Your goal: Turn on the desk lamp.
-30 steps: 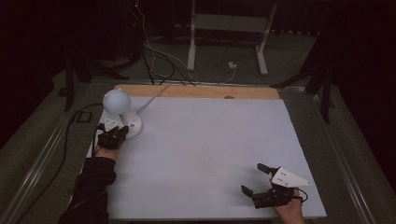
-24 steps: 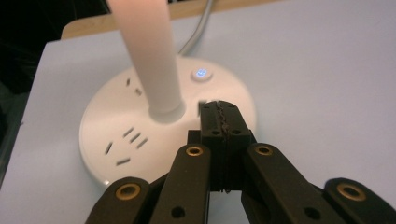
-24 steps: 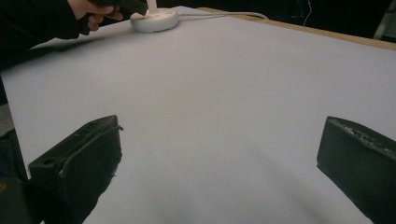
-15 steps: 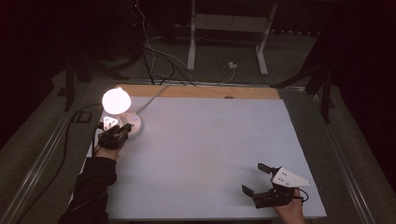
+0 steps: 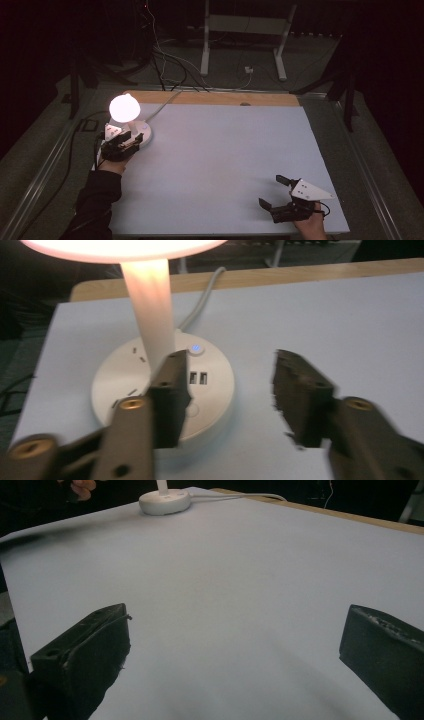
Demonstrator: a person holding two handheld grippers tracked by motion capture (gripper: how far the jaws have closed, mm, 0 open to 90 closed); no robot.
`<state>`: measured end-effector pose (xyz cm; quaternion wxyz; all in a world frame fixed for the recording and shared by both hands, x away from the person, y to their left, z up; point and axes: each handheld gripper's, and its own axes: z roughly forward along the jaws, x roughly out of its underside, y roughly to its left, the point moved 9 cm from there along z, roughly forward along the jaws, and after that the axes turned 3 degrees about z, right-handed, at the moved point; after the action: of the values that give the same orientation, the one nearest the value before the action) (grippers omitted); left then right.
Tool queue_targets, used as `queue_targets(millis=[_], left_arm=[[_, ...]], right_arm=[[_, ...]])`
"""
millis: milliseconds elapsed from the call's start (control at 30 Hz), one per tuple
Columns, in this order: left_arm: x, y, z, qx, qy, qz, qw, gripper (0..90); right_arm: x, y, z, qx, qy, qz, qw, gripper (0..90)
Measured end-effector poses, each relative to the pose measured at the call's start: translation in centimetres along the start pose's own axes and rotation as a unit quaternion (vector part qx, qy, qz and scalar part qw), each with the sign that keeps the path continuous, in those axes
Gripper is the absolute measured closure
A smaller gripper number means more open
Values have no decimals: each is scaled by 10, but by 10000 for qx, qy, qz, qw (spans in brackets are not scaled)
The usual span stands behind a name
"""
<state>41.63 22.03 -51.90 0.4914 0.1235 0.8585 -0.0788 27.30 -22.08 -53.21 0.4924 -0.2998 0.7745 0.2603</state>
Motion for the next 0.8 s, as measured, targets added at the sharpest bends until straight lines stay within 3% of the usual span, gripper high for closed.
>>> queue_targets(millis=[100,200,300,333,367,600,800], left_arm=[[0,-1,-4,28,13,-89,10000,309],[-1,-1,-8,56,5,-158,9999,256],[-1,-3,-11,120,128,-199,9996,134],[1,-5,-12,206,201,-209,9994,26],[4,-7,-13,257,300,-213,9990,6],[16,-9,-15,226,547,-205,9980,3],[23,-14,-22,346,540,-208,9977,3]], right_arm=[[0,0,2,-29,6,2,10000,0],[-1,0,2,-35,3,-6,10000,0],[-1,0,2,-36,-14,3,10000,0],[-1,0,2,-37,-3,-8,10000,0],[-1,0,2,-35,0,-5,10000,0],[-1,1,2,-31,1,-13,10000,0],[-2,1,3,-33,-12,-22,10000,0]])
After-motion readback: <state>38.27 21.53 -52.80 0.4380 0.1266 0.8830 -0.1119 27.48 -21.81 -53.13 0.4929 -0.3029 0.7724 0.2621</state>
